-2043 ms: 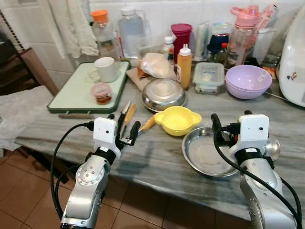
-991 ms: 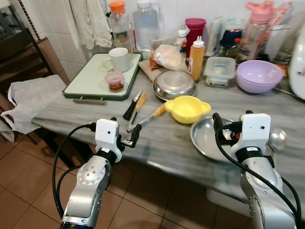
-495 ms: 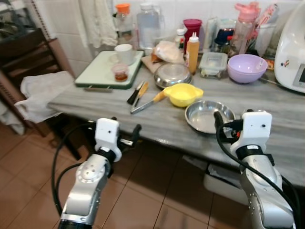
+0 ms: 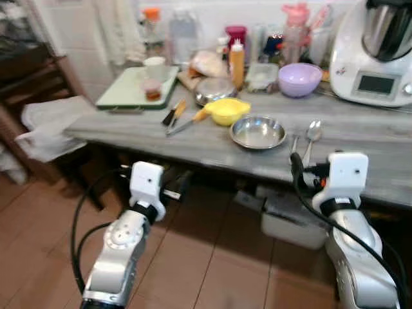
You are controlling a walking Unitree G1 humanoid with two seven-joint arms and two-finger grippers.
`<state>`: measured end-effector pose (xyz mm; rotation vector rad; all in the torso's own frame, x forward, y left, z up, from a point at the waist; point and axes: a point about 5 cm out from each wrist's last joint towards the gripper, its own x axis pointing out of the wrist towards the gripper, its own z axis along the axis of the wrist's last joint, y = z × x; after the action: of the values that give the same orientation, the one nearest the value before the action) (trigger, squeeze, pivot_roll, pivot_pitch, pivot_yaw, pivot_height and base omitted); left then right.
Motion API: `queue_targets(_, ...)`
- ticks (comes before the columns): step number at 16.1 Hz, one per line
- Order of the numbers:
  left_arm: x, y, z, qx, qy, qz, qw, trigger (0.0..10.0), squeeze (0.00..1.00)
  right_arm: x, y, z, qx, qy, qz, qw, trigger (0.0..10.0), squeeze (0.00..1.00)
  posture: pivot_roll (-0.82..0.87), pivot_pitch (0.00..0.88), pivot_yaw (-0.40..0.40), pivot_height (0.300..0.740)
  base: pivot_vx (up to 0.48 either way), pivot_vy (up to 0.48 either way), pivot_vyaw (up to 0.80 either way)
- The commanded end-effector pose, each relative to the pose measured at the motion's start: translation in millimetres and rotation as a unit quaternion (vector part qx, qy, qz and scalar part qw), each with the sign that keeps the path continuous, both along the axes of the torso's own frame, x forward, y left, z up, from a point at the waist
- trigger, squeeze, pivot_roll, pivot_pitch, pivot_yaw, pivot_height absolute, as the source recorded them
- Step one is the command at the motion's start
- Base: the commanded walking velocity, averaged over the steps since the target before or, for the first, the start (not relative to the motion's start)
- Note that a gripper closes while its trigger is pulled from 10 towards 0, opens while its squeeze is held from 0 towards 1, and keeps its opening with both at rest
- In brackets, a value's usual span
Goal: Setting the table
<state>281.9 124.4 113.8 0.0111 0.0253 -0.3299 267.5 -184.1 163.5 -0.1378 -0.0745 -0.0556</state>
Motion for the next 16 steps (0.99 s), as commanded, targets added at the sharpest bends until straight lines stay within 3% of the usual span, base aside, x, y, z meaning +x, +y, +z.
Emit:
queue_targets(1,0.1,-1.4,-1.7,0.005,0.002,-0.002,1.000,10.0,0.00,-0.4,-1.4,-0.4,0.003,0.003,-0.002,1.000,10.0,0.00,-0.20,0.000,0.096,0.740,-0.326,0.000,-0.44)
queue_targets(11,0.1,-5.3,-4.4,0.006,0.006,-0.008,1.000,10.0,0.00,-2.5,-3.5,-3.4,0.002,0.010,-0.002,1.000,10.0,0.00,-0.20,0.000,0.097,0.740,-0.198,0.000,-0.50)
queue_targets(16,0.9,-6.2,-5.3,0.007,0.006,-0.009,1.000,10.0,0.00,-1.6,-2.9,-3.5,0.003,0.011,-0.001,1.000,10.0,0.00,-0.20,0.000,0.098,0.740,-0.250,0.000,-0.76)
